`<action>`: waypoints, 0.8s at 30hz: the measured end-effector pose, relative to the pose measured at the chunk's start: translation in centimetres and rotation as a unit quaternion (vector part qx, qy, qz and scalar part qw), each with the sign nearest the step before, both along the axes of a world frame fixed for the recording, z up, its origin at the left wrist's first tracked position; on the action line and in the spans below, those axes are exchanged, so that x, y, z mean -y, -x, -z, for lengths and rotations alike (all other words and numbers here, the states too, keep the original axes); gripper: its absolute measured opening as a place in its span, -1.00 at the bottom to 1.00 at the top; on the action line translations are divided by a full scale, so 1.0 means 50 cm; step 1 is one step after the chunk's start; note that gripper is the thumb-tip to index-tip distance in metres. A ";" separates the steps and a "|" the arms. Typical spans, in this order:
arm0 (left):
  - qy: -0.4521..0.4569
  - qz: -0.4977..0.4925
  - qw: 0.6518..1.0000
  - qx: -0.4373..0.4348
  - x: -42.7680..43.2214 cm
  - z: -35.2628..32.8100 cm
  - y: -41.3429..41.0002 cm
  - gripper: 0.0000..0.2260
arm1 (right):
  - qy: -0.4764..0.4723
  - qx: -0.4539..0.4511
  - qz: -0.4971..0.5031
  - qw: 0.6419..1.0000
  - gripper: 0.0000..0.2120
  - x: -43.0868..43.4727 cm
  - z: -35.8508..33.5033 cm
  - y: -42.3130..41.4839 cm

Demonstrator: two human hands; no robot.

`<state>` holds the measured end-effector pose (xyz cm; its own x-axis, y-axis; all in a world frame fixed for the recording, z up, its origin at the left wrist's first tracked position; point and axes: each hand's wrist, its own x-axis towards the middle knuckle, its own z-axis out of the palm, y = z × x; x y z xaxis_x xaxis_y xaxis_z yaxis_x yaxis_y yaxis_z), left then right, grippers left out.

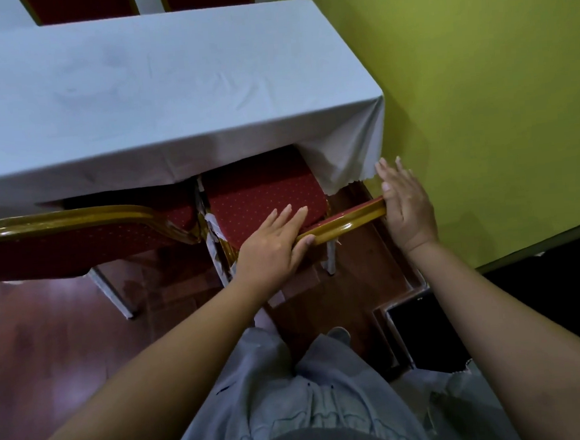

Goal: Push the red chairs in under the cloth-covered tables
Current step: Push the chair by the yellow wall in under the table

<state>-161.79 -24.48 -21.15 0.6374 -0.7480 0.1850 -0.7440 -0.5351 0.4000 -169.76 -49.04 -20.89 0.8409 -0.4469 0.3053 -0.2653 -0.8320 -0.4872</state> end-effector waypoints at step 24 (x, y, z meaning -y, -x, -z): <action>0.036 -0.130 0.990 0.045 -0.067 0.012 -0.109 -0.46 | 0.019 -0.018 -0.066 0.997 -0.41 -0.116 0.004 -0.079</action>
